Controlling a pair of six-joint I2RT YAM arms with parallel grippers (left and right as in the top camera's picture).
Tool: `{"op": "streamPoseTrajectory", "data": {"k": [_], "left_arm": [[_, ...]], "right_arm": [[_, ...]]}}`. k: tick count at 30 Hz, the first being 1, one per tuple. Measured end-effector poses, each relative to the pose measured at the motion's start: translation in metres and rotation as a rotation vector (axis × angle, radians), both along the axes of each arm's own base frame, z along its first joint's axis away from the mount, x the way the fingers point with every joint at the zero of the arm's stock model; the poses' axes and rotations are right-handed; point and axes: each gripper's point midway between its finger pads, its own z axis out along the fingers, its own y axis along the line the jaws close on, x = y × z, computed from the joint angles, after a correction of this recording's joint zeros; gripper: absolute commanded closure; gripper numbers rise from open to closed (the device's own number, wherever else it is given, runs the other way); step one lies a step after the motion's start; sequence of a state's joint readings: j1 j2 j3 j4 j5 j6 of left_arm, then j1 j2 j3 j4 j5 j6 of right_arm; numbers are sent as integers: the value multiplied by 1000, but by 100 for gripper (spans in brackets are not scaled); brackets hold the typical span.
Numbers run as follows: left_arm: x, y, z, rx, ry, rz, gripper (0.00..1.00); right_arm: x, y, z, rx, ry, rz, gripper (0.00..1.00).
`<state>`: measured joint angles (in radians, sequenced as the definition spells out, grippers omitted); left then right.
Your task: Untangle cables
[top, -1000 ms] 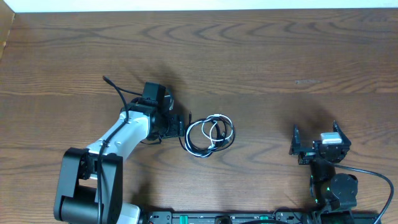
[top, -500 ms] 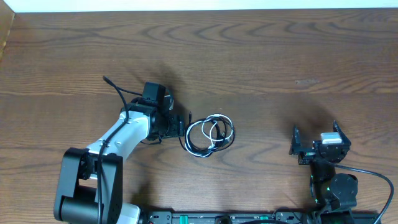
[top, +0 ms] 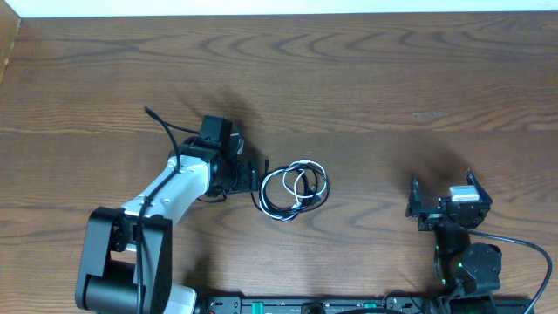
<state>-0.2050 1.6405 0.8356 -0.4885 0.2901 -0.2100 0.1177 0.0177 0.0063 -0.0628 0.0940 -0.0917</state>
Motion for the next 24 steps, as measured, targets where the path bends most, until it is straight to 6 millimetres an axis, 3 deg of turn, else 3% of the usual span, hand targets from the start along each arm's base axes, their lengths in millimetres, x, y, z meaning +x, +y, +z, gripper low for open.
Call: {"op": "streamPoseTrajectory", "data": {"k": [18,24], "left_arm": [[-2,-3,2,-24,4,-3,22],[3,-8,31,-62,-85,-10,22]], "right_arm": [[0,0,0,0,0,0,1],[0,0,0,0,0,0,1]]}}
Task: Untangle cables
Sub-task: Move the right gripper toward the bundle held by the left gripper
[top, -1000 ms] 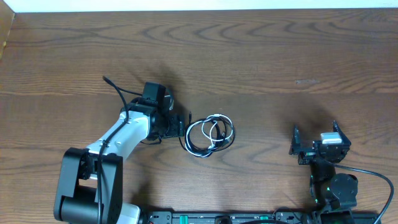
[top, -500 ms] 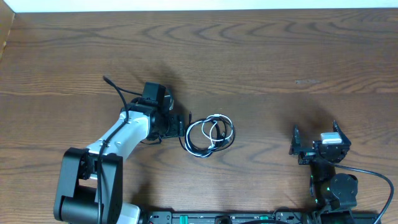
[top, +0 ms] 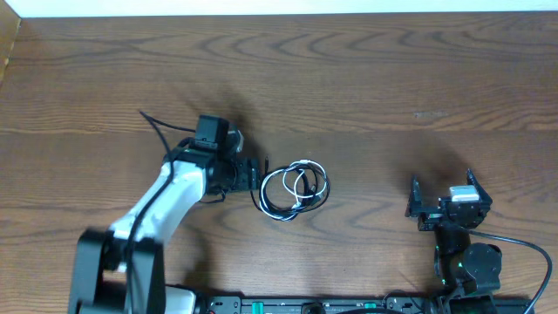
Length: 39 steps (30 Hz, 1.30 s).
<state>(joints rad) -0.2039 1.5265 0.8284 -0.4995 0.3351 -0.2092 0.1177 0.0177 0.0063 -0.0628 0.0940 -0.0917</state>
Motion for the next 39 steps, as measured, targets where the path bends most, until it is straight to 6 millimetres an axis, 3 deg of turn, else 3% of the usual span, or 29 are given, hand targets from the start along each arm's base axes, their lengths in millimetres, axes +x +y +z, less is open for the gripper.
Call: {"op": "streamPoseTrajectory", "data": {"k": [5,18,23,25,28,35,39], "left_arm": [[9,1,31,-6,-117,6,22],[10,18,26,89,-118,39,23],[10,20,25,98,-117,42,43],[10,20,25,98,-115,49,58],[10,20,25,101,-118,41,92],[9,16,25,75,-114,33,92],[4,11,22,49,-96,23,85]], "right_arm": [[0,0,0,0,0,0,1],[0,-1,1,-13,-4,-6,1],[-1,15,3,-6,-14,87,1],[-2,22,4,8,-14,127,1],[-4,35,6,67,-17,204,1],[-10,48,7,183,37,270,1],[-16,49,46,217,41,277,1]]}}
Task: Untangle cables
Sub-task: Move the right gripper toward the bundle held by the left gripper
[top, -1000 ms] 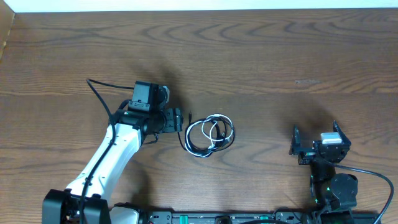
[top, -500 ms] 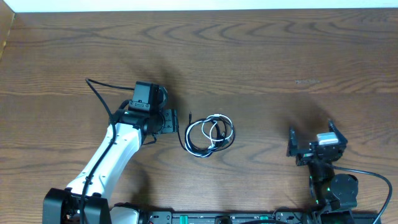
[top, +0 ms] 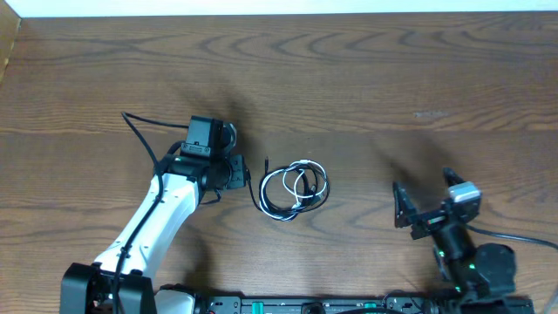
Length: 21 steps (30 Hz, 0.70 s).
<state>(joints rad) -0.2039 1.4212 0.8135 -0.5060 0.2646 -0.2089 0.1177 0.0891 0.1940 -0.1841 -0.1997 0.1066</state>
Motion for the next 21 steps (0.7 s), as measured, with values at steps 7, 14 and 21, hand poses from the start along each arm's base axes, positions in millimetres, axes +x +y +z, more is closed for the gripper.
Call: {"op": "streamPoseTrajectory", "data": {"k": [7,14,21], "left_arm": [[-12,-13,-15,-10,68,-45,67],[-29,-35,-41,11,158,-130,49],[-35,-50,-42,8,155,-179,48]], "right_arm": [[7,5,50,9,116,24,1],[36,32,6,28,397,154,1],[42,57,-46,121,644,274,1]]}}
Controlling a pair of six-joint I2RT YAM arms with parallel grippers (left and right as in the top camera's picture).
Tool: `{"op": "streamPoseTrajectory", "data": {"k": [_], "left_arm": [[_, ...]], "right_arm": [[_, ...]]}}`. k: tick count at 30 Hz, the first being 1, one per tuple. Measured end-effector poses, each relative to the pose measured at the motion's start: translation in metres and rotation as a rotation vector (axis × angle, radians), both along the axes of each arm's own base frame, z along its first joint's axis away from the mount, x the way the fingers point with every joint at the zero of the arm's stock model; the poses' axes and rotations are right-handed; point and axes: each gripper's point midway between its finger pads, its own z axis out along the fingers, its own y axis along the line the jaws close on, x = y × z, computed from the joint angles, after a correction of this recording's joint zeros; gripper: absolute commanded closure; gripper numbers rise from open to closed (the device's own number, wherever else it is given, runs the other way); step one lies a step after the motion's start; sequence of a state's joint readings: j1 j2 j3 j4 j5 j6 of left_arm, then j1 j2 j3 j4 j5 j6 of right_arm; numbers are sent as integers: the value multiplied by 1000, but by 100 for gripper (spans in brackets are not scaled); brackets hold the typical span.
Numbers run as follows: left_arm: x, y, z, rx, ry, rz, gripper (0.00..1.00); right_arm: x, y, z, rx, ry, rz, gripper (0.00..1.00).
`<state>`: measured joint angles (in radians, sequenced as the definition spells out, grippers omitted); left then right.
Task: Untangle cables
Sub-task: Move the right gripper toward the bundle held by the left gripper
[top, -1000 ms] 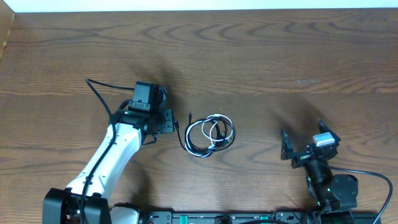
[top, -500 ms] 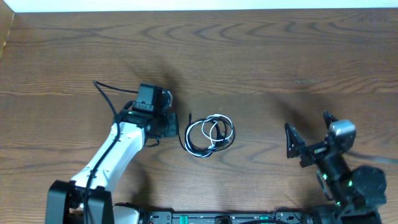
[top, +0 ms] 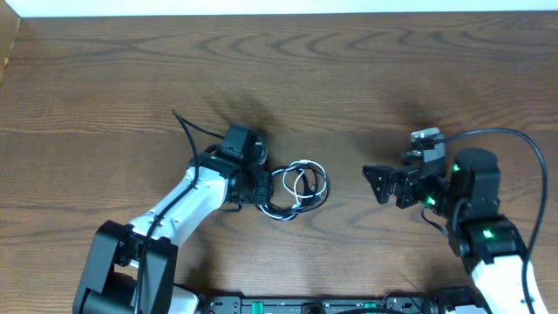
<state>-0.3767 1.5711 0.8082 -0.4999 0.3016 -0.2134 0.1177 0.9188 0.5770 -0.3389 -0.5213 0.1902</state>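
A small bundle of white and black cables [top: 298, 187] lies coiled on the wooden table [top: 349, 78], a little left of centre. My left gripper [top: 267, 189] has its dark fingers at the left rim of the coil, over the black loop; they look spread, and their tips blend with the black cable. My right gripper [top: 377, 182] hovers to the right of the bundle and points left at it, open and holding nothing, with a gap of bare wood between it and the cables.
The left arm [top: 187, 205] runs in from the lower left, with its own black lead [top: 185, 129] looping up behind the wrist. The right arm's body [top: 475, 196] and lead [top: 523, 144] fill the lower right.
The left gripper has moved right, from just beside the bundle onto its left rim. The right arm has risen from the front edge and now reaches left toward the cables.
The left gripper stood open just left of the coil at the first two moments while its arm shifted behind it, and the right arm was parked at the front right. Then the right arm had turned leftward. Now both grippers are near the bundle, which lies unchanged.
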Motion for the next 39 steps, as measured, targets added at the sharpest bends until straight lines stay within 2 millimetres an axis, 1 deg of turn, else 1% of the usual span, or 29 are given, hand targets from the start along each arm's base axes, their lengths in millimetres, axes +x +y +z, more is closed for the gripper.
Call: {"op": "streamPoseTrajectory", "data": {"k": [5,9,15,16,18,22,25,29,34,37,39], "left_arm": [[-2,-8,0,-5,0,6,48],[-3,-9,-2,11,10,43,48],[-1,-9,-8,25,17,65,48],[-1,-9,-10,26,21,70,48],[-1,-9,-12,28,28,78,48],[-1,-9,-14,29,36,88,48],[0,-9,-14,26,35,99,48],[2,-10,-14,21,29,102,48],[2,-10,-14,20,26,102,48],[3,-11,-14,18,22,102,48],[3,-11,-14,18,21,102,48]], "right_arm": [[0,15,-17,122,155,10,1],[1,26,-23,226,252,10,1],[0,30,-31,265,324,5,1],[0,30,-34,266,336,3,1],[0,31,-40,266,361,-2,4],[0,31,-49,270,411,-27,4],[-1,35,-60,252,462,-63,6],[-3,42,-68,204,472,-89,7],[-5,49,-78,124,466,-154,7],[-5,50,-82,78,449,-194,6],[-4,51,-85,45,431,-214,2]]}}
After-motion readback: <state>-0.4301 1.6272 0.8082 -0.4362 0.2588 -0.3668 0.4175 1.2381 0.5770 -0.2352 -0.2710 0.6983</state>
